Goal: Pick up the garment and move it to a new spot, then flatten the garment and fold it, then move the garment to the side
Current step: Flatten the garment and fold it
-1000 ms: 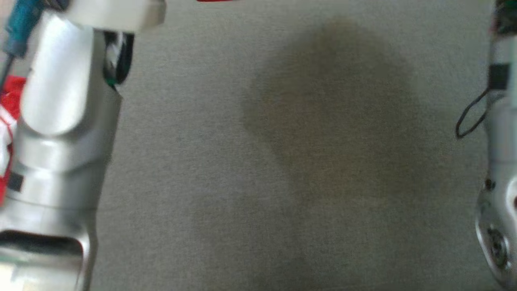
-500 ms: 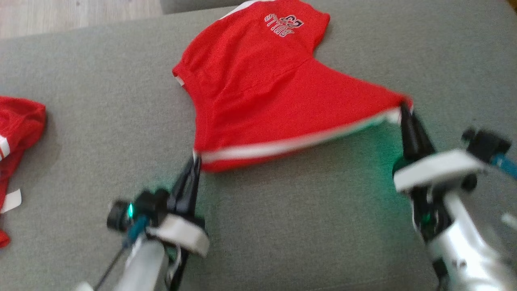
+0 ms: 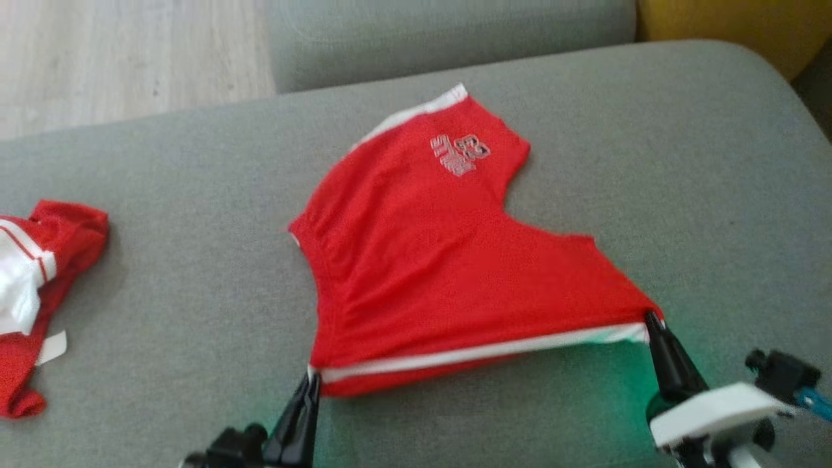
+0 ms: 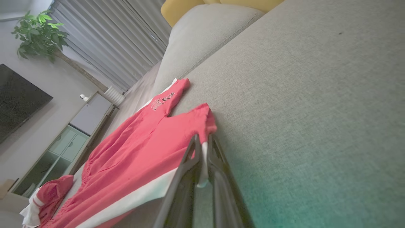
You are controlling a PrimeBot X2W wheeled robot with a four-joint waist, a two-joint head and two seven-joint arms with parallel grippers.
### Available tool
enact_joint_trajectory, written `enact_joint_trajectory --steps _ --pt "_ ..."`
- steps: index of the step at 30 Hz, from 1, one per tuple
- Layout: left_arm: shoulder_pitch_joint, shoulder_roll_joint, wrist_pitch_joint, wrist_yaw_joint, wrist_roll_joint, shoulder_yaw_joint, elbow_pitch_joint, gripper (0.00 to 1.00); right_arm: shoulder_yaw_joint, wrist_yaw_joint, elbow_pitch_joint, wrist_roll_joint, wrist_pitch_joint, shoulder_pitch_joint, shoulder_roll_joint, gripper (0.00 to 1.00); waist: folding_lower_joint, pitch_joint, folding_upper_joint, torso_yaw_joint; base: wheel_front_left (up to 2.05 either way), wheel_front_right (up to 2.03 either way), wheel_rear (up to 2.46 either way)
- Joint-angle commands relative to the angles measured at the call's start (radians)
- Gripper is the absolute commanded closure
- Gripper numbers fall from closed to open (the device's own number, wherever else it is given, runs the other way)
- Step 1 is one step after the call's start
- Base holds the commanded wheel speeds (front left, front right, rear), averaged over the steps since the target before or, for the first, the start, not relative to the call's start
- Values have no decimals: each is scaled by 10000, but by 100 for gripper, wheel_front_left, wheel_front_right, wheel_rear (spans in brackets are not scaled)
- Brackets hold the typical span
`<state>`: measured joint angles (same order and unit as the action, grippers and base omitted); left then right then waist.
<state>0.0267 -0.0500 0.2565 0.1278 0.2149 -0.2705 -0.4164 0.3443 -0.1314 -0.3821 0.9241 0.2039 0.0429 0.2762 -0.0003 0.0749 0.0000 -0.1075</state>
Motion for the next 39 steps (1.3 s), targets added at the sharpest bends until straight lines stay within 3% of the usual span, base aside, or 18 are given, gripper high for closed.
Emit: enact_joint_trajectory --steps 1,6,12,17,23,29,39 --pt "33 -13 52 3 29 283 262 100 8 7 473 117 130 -38 359 100 3 -258 0 79 0 0 0" --pt "279 -7 53 20 -102 103 512 100 -143 7 1057 251 -88 -418 472 100 3 -397 0 231 0 0 0" --pt "-768 -5 53 26 71 -120 699 100 -414 7 1086 -80 -817 844 129 100 3 65 0 605 0 0 0" --pt "-2227 -4 53 -11 344 -293 325 100 -747 7 108 -765 -1729 2839 -438 100 3 739 0 1081 0 0 0" --pt "-4023 -4 53 -401 917 -775 -482 100 -1093 7 -1176 -1793 -2371 5171 -877 100 3 1703 0 1677 0 0 0" --pt "-5614 -4 53 -610 1683 -1241 -982 100 -2005 7 -2806 -2481 -2447 7198 -1142 100 3 2722 0 2160 0 0 0" --pt "-7199 -3 53 -1202 2687 -2171 -998 100 -2140 7 -4320 -3393 -2163 9396 -1105 100 3 3826 0 2726 0 0 0"
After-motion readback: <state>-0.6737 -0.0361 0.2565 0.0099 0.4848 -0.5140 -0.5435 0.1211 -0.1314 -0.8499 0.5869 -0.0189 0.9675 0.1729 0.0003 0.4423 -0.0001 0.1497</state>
